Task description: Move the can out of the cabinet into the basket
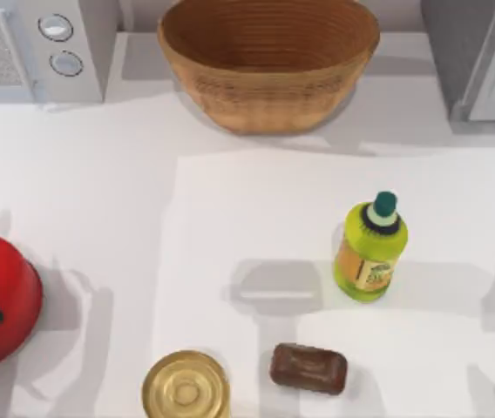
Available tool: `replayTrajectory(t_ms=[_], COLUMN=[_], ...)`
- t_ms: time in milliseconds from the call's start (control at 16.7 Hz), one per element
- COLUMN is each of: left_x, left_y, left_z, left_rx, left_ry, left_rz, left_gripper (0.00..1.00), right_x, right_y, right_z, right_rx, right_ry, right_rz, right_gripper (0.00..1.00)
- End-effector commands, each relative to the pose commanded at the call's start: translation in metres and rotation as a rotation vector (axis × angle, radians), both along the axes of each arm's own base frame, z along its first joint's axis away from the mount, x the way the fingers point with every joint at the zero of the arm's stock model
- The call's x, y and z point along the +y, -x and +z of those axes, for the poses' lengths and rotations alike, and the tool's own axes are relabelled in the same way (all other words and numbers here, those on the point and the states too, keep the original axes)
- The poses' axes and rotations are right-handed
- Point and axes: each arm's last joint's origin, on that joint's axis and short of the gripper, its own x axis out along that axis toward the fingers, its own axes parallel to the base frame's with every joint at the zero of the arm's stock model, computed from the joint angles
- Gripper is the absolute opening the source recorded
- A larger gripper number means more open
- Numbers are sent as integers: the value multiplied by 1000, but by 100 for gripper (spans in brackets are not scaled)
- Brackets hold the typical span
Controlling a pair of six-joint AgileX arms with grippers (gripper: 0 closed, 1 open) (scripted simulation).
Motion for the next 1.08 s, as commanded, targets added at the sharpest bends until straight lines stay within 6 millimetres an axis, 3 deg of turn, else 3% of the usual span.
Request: replayTrajectory(t_ms=[240, 420, 720, 1080], left_x=[0, 0, 0, 0], left_y=[0, 0, 0, 0], left_z=[0, 0, 0, 0], left_rx=[0, 0, 0, 0], left_ry=[0, 0, 0, 0], left_rz=[0, 0, 0, 0], left_gripper=[100, 100, 100, 100], right_x=[1, 2, 7, 21], right_y=[0, -1, -18, -73], right_z=[8, 40, 137, 262], right_rx=[3, 17, 32, 25], right_ry=[-1, -2, -1, 0], right_rz=[2, 4, -2, -8], right_gripper=[100, 100, 100, 100])
